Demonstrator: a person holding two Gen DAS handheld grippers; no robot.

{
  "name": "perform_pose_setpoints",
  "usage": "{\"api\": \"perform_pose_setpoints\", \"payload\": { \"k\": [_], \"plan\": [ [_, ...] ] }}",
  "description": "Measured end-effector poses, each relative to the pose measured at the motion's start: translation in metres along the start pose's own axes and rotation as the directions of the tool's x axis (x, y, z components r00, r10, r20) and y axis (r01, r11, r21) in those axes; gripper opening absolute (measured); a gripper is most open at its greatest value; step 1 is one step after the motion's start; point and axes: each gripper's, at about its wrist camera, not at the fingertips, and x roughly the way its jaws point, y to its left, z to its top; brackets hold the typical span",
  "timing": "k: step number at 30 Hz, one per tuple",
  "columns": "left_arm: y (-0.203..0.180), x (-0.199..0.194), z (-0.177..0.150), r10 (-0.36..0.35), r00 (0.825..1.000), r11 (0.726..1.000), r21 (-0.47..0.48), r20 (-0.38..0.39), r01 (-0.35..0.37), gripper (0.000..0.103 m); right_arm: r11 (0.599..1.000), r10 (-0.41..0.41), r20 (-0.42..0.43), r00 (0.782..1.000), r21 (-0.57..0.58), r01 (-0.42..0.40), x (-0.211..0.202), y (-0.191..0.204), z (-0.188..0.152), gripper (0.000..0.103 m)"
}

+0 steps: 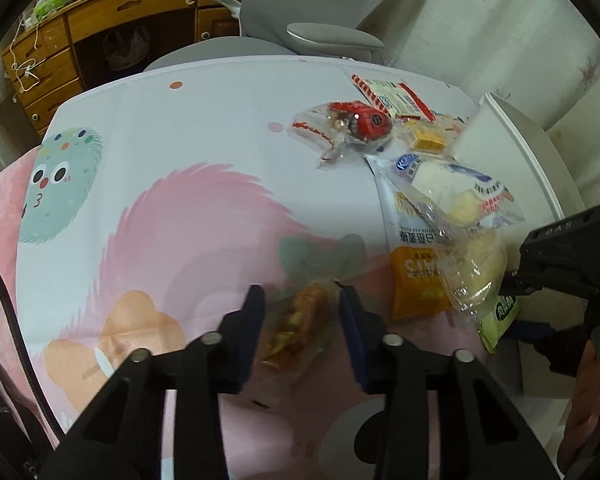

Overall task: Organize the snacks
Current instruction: 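Grasp green packet with right tool while left tool grasps small clear orange-snack bag, then carry the green packet with right tool while left tool carries its snack to tray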

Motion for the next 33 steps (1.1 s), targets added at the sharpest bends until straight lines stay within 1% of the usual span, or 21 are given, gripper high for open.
{"api": "perform_pose_setpoints", "payload": {
  "k": [4,7,9,10,15,19,23,26,30,31,33],
  "plan": [
    [-0.001,0.000,-0.001,0.006,1.000,1.000,0.007,-0.012,-0.006,0.023,1.000,0.006,0.007,1.000,-0.021,-0.006,0.000,0.008,-0.001,0.040],
    [0.002,-0.001,-0.003,-0.006,1.000,1.000,0.006,-0.021,0.006,0.021,0.999,0.028,0.002,1.000,-0.022,-0.028,-0.002,0.005,-0.005,0.038],
    [0.004,-0.003,-0.004,0.006,1.000,1.000,0.011,-0.020,-0.006,0.020,0.999,0.042,-0.009,0.999,-0.025,-0.043,-0.003,0.002,-0.011,0.037],
    [0.005,-0.005,-0.006,0.012,1.000,1.000,0.011,-0.017,-0.011,0.020,0.998,0.049,-0.014,0.999,-0.031,-0.050,-0.005,-0.004,-0.020,0.037],
    [0.012,-0.018,-0.010,0.009,1.000,1.000,-0.001,0.000,-0.009,0.020,0.994,0.079,-0.041,0.996,-0.066,-0.081,-0.008,-0.009,-0.037,0.037],
    [0.018,-0.033,-0.016,0.009,1.000,1.000,0.006,0.008,-0.009,0.020,0.991,0.079,-0.072,0.994,-0.106,-0.086,-0.008,-0.016,-0.058,0.037],
    [0.022,-0.048,-0.024,0.019,1.000,1.000,0.011,-0.007,-0.018,0.020,0.984,0.087,-0.098,0.991,-0.150,-0.101,-0.012,-0.028,-0.080,0.037],
    [0.024,-0.062,-0.033,0.027,1.000,0.999,0.017,-0.011,-0.027,0.020,0.968,0.087,-0.083,0.993,-0.226,-0.104,-0.021,-0.035,-0.100,0.037],
    [0.026,-0.082,-0.045,0.037,0.999,0.999,0.015,-0.014,-0.037,0.020,0.952,0.100,-0.104,0.990,-0.279,-0.126,-0.027,-0.043,-0.130,0.037],
    [0.027,-0.091,-0.051,0.035,0.999,0.999,0.014,-0.007,-0.035,0.020,0.947,0.105,-0.104,0.989,-0.292,-0.131,-0.030,-0.052,-0.137,0.037],
    [0.026,-0.102,-0.057,0.025,1.000,1.000,0.011,0.002,-0.025,0.020,0.934,0.115,-0.097,0.989,-0.329,-0.141,-0.034,-0.056,-0.154,0.037]
  ]
}}
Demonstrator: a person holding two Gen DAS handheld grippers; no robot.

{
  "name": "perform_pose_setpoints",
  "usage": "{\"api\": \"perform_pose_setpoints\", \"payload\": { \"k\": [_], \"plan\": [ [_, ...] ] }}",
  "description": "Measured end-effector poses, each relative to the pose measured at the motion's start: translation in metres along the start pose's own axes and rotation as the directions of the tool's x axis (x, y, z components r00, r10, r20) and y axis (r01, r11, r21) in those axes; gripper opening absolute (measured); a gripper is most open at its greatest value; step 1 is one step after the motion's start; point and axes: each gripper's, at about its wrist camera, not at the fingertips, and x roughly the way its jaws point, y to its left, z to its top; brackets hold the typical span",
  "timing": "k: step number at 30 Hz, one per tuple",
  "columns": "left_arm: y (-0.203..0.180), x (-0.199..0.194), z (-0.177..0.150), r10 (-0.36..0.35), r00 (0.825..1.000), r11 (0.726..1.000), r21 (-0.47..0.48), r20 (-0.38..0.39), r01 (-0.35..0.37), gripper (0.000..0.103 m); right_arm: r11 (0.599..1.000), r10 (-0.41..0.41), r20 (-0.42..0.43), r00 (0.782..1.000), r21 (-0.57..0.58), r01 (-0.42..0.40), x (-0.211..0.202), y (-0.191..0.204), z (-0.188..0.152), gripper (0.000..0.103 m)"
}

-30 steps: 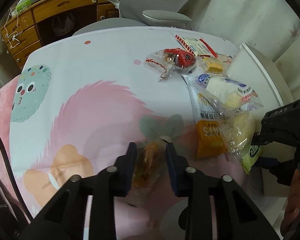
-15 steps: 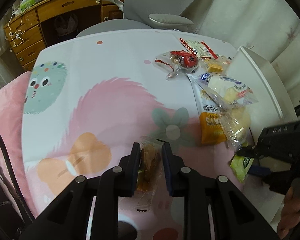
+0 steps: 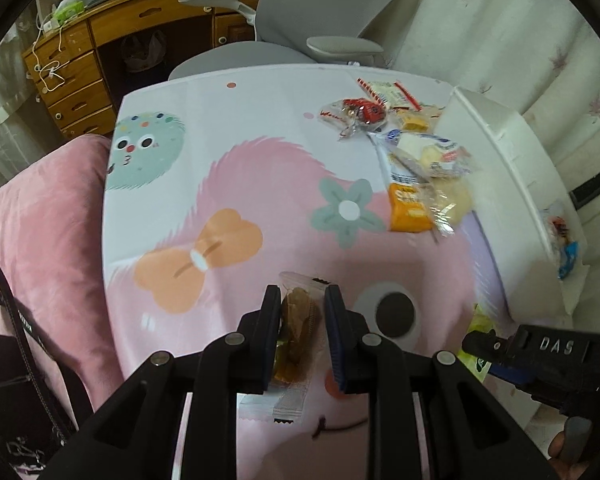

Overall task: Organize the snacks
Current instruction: 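Carry the green packet with right tool while left tool carries its snack to tray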

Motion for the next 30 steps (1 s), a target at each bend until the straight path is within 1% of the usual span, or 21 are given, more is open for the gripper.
{"api": "perform_pose_setpoints", "payload": {
  "k": [3,4,6,8,9,14,16,17,20,23,27,29,30],
  "plan": [
    [-0.002,-0.018,-0.009,-0.024,1.000,1.000,-0.013,0.004,0.025,0.020,0.997,0.001,0.019,1.000,-0.072,0.001,-0.015,-0.007,-0.018,0.037],
    [-0.004,-0.024,-0.013,-0.036,0.999,0.999,-0.020,0.002,0.036,0.020,0.996,-0.001,0.023,1.000,-0.088,0.003,-0.016,-0.008,-0.014,0.037],
    [-0.005,-0.034,-0.020,-0.053,0.999,0.998,-0.030,-0.001,0.053,0.020,0.992,-0.005,0.023,1.000,-0.125,0.008,-0.026,-0.018,-0.019,0.037],
    [-0.010,-0.044,-0.027,-0.086,0.996,0.995,-0.044,-0.005,0.086,0.020,0.986,-0.015,0.015,1.000,-0.165,0.018,-0.039,-0.026,-0.023,0.037],
    [-0.013,-0.048,-0.031,-0.103,0.995,0.994,-0.045,-0.006,0.103,0.020,0.983,-0.020,0.014,1.000,-0.184,0.022,-0.043,-0.029,-0.026,0.037],
    [-0.033,-0.060,-0.046,-0.178,0.984,0.983,-0.051,-0.029,0.176,0.020,0.969,-0.027,0.027,0.999,-0.246,0.033,-0.057,-0.042,-0.020,0.037],
    [-0.041,-0.064,-0.050,-0.199,0.979,0.979,-0.047,-0.032,0.198,0.020,0.967,-0.014,0.035,0.999,-0.252,0.023,-0.068,-0.055,-0.017,0.037],
    [-0.046,-0.066,-0.052,-0.207,0.978,0.978,-0.040,-0.029,0.205,0.020,0.967,-0.005,0.037,0.999,-0.254,0.014,-0.078,-0.070,-0.015,0.037],
    [-0.057,-0.073,-0.054,-0.223,0.975,0.975,-0.025,-0.012,0.222,0.020,0.964,0.009,0.047,0.999,-0.265,0.004,-0.088,-0.087,-0.009,0.037],
    [-0.070,-0.079,-0.055,-0.251,0.968,0.968,-0.030,0.005,0.251,0.020,0.963,0.043,0.052,0.998,-0.267,-0.028,-0.093,-0.100,0.000,0.037],
    [-0.095,-0.081,-0.054,-0.238,0.971,0.970,-0.034,0.021,0.239,0.020,0.961,0.097,0.065,0.993,-0.268,-0.076,-0.102,-0.115,0.013,0.037],
    [-0.106,-0.081,-0.052,-0.225,0.974,0.973,-0.046,0.023,0.226,0.020,0.953,0.150,0.074,0.986,-0.277,-0.124,-0.110,-0.123,0.024,0.037],
    [-0.112,-0.081,-0.051,-0.226,0.974,0.973,-0.048,0.025,0.227,0.020,0.948,0.164,0.079,0.983,-0.287,-0.135,-0.113,-0.125,0.028,0.037]
  ]
}}
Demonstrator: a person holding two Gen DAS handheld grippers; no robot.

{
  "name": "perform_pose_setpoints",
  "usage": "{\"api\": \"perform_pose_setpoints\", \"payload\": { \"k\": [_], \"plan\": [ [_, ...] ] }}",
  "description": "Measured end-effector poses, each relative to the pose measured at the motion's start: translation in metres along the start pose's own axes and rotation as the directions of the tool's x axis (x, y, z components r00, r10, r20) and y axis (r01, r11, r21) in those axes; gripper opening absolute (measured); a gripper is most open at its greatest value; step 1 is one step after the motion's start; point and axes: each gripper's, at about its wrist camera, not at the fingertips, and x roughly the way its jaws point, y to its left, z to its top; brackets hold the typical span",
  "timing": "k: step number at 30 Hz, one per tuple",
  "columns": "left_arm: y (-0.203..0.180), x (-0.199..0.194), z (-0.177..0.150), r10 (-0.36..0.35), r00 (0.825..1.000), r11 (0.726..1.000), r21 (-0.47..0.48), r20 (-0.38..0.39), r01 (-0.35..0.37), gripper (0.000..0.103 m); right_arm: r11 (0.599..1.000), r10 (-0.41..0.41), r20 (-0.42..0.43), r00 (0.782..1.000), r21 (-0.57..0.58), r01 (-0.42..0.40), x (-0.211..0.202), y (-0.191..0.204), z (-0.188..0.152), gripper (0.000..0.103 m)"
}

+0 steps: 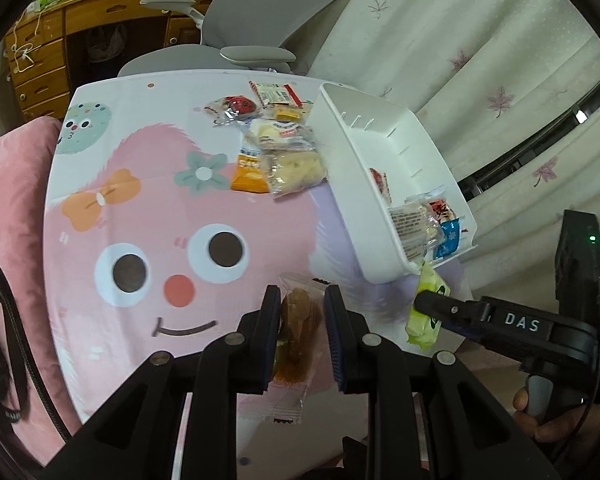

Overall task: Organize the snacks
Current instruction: 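Carry the green packet with right tool while left tool carries its snack to tray, then open right tool over the tray while left tool releases its snack inside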

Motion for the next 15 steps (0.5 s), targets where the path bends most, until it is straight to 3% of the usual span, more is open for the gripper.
{"api": "perform_pose_setpoints", "payload": {
  "k": [7,15],
  "plan": [
    [-0.055,0.012,0.004,0.031,0.999,1.000,0.001,0.035,-0.031,0.021,0.994,0.067,0.036,0.997,-0.091,-0.064,-0.023,-0.025,0.031,0.037],
    [-0.114,0.030,0.012,0.052,0.995,0.998,-0.024,0.085,-0.051,0.021,0.982,0.107,0.019,0.994,-0.157,-0.103,-0.034,-0.059,0.072,0.037]
  ]
}}
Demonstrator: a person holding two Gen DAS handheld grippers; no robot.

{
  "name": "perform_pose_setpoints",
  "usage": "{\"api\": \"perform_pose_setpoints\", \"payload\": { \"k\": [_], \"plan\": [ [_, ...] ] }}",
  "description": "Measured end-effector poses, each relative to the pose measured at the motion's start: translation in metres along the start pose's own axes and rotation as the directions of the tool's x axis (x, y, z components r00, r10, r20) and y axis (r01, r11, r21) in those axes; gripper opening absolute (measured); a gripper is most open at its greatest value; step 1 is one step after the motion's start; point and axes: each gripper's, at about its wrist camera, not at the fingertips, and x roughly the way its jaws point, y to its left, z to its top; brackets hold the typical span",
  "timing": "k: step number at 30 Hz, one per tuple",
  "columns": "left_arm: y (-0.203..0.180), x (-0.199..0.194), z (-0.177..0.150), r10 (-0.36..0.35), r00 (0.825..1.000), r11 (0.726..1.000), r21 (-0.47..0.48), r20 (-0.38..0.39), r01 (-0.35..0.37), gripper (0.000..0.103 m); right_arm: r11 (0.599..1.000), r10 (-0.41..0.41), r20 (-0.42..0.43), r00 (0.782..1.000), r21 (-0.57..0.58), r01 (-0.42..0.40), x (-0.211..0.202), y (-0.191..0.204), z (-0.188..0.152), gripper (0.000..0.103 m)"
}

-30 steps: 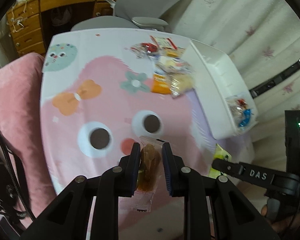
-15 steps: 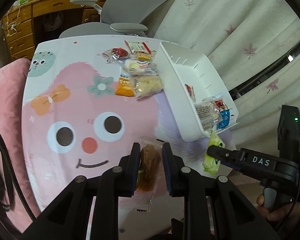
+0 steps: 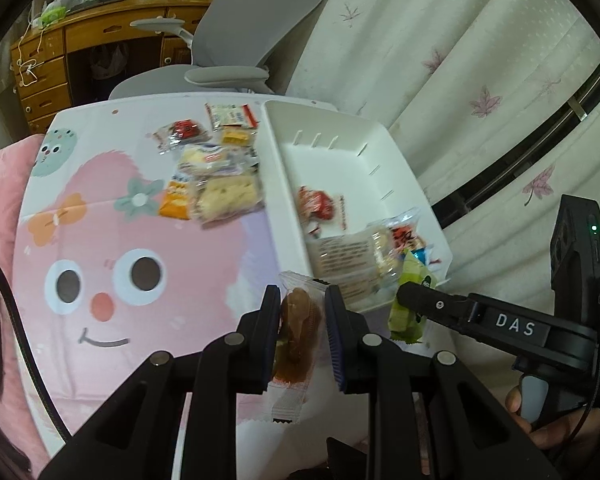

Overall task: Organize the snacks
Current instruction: 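Open right tool over the tray while left tool releases its snack inside, then withdraw both open tools from the tray toward the remaining snacks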

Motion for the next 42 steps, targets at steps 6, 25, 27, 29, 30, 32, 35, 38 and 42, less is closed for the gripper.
{"api": "perform_pose_setpoints", "payload": {
  "k": [6,25,27,29,30,32,35,38,42],
  "plan": [
    [-0.038,0.022,0.006,-0.010,1.000,1.000,-0.002,0.021,0.010,0.021,0.999,-0.001,0.001,1.000,-0.050,0.001,-0.006,-0.028,0.024,0.037],
    [-0.079,0.053,0.039,0.002,0.998,0.999,-0.047,0.059,0.000,0.065,1.000,0.012,-0.033,0.999,0.000,-0.012,0.001,-0.084,0.072,0.038],
    [-0.076,0.053,0.038,0.013,0.999,0.998,-0.066,0.046,-0.010,0.066,1.000,0.017,-0.045,0.999,0.023,-0.016,0.005,-0.087,0.073,0.038],
    [-0.073,0.050,0.037,0.035,0.999,0.997,-0.075,0.037,-0.032,0.067,0.999,0.025,-0.054,0.998,0.046,-0.022,0.008,-0.089,0.073,0.038],
    [-0.072,0.048,0.037,0.047,0.998,0.996,-0.075,0.034,-0.045,0.067,0.998,0.029,-0.056,0.998,0.051,-0.027,0.009,-0.088,0.073,0.038],
    [-0.069,0.043,0.035,0.067,0.997,0.995,-0.082,0.034,-0.064,0.067,0.998,0.044,-0.060,0.997,0.055,-0.041,0.011,-0.087,0.071,0.038],
    [-0.063,0.036,0.033,0.076,0.997,0.993,-0.093,0.030,-0.073,0.067,0.997,0.062,-0.064,0.996,0.053,-0.058,0.011,-0.081,0.067,0.038],
    [-0.056,0.027,0.032,0.094,0.995,0.991,-0.095,0.020,-0.092,0.067,0.995,0.074,-0.054,0.996,0.075,-0.069,0.008,-0.078,0.062,0.038],
    [-0.037,0.014,0.027,0.130,0.991,0.985,-0.111,-0.008,-0.130,0.069,0.990,0.079,-0.028,0.997,0.116,-0.075,0.005,-0.075,0.058,0.038]
  ]
}}
